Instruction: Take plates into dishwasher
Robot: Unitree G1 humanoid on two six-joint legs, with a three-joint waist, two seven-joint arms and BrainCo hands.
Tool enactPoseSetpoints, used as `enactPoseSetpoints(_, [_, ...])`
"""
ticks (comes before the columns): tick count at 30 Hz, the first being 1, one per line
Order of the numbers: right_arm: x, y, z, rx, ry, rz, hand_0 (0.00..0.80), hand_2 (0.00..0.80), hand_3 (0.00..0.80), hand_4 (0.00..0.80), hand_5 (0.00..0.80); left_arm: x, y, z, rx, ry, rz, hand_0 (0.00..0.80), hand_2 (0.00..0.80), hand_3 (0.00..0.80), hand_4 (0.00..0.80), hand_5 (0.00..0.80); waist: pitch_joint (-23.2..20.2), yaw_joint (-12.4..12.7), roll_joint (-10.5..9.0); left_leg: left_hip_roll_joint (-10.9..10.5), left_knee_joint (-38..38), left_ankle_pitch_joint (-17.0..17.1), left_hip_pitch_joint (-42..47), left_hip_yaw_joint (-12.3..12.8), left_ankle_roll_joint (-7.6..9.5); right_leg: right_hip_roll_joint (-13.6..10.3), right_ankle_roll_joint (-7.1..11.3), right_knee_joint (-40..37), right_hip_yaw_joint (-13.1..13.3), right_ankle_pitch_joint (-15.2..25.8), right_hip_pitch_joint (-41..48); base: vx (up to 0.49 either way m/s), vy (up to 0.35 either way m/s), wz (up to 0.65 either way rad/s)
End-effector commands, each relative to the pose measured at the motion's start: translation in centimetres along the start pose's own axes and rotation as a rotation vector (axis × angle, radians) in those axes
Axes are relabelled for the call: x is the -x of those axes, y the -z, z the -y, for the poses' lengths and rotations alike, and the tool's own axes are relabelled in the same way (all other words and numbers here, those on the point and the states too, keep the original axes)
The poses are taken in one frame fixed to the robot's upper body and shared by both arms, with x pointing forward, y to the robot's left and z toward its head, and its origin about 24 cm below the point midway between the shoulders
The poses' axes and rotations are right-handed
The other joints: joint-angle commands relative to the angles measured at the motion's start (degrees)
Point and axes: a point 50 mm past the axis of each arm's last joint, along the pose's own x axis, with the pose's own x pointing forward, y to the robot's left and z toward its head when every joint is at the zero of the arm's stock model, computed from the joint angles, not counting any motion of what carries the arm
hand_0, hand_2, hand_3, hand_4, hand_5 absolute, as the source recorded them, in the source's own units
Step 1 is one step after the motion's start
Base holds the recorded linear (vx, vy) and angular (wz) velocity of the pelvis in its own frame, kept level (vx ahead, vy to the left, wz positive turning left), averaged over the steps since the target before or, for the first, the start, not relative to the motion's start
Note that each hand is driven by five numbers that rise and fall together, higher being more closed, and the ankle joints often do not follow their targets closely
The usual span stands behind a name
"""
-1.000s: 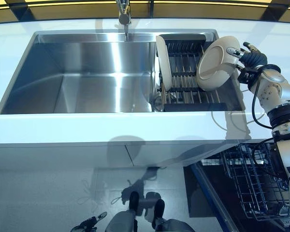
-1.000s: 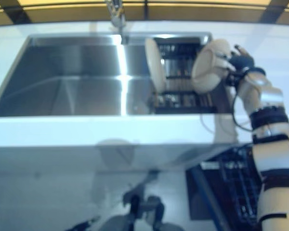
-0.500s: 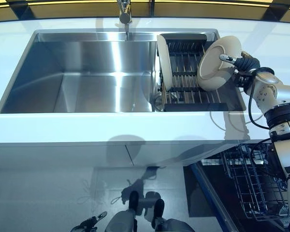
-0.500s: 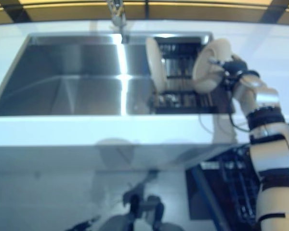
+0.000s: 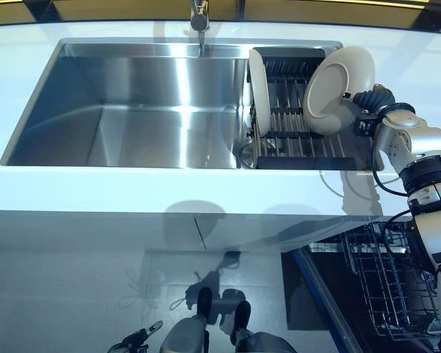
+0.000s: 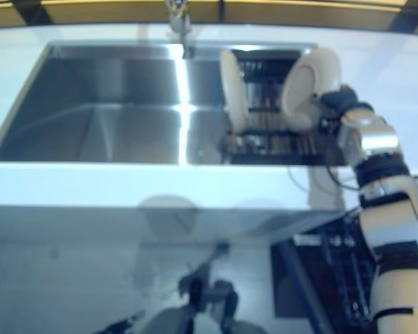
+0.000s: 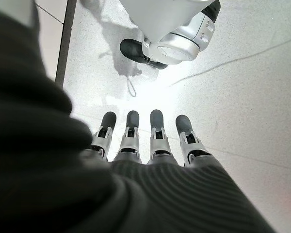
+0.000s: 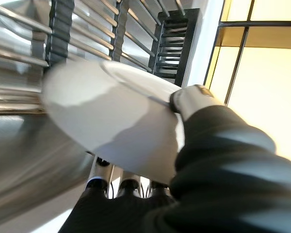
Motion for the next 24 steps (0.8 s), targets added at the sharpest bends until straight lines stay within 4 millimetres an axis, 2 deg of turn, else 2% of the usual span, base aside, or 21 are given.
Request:
enactPoseSetpoints(1, [0.5,-4.7,0.8,0.075,0.071,0.170,0.800,0.800,0.800,0.800,0.800,0.0,0.3,0.1,-0.045,-0.005,-0.021,0.000,0.000,0.000,0.000,0.000,-1.4,0.6,-2.03,2.5,-0.4,0.8,-1.2,-0.7,-3.84,-8.2,8.30,-0.2,1.5,7.0,-3.5,0.000,0.000,0.00])
enactPoseSetpoints(11, [1.0,-6.0,1.9,0.051,0.122,0.248,0.800,0.800,0.800,0.800,0.800,0.1,0.6,-0.3,-0.058,-0.012,-0.027,0.000,0.000,0.000,0.000,0.000,-2.5,0.2,-2.56,2.5,-0.4,0.4,-0.4,-0.5,-3.88,-7.9,8.37,-0.2,1.8,6.8,-2.8,0.000,0.000,0.00])
enactPoseSetpoints(15, [1.4,-7.0,1.8,-0.062,0.071,0.290,0.800,0.800,0.800,0.800,0.800,0.1,0.8,-0.5,-0.069,-0.016,-0.034,0.000,0.000,0.000,0.000,0.000,-3.5,-0.1,-3.28,2.7,-0.4,-0.1,0.6,-0.2,-3.99,-7.7,8.34,-0.2,2.1,6.4,-2.0,0.000,0.000,0.00])
enactPoseSetpoints(19, [1.5,-7.3,1.8,-0.087,0.062,0.307,0.800,0.800,0.800,0.800,0.800,0.1,0.8,-0.6,-0.073,-0.018,-0.037,0.000,0.000,0.000,0.000,0.000,-3.9,-0.2,-3.48,2.7,-0.4,-0.2,0.9,0.0,-4.01,-7.6,8.35,-0.2,2.2,6.3,-1.7,0.002,0.000,-0.01])
enactPoseSetpoints(21, [2.2,-8.6,2.0,-0.125,0.044,0.373,0.800,0.800,0.800,0.800,0.800,0.2,1.2,-0.9,-0.089,-0.029,-0.049,0.000,0.000,0.000,0.000,0.000,-5.6,-1.0,-4.48,2.9,-0.4,-0.9,2.1,0.8,-4.00,-7.3,8.44,-0.2,2.9,6.1,-0.9,0.014,0.002,-0.02])
enactPoseSetpoints(24, [2.3,-8.8,2.1,-0.122,0.043,0.380,0.800,0.800,0.800,0.800,0.800,0.2,1.3,-1.0,-0.090,-0.031,-0.052,0.000,0.000,0.000,0.000,0.000,-6.0,-1.1,-4.68,2.9,-0.4,-1.0,2.5,1.1,-3.99,-7.2,8.45,-0.2,3.0,6.1,-0.7,0.013,0.004,-0.08])
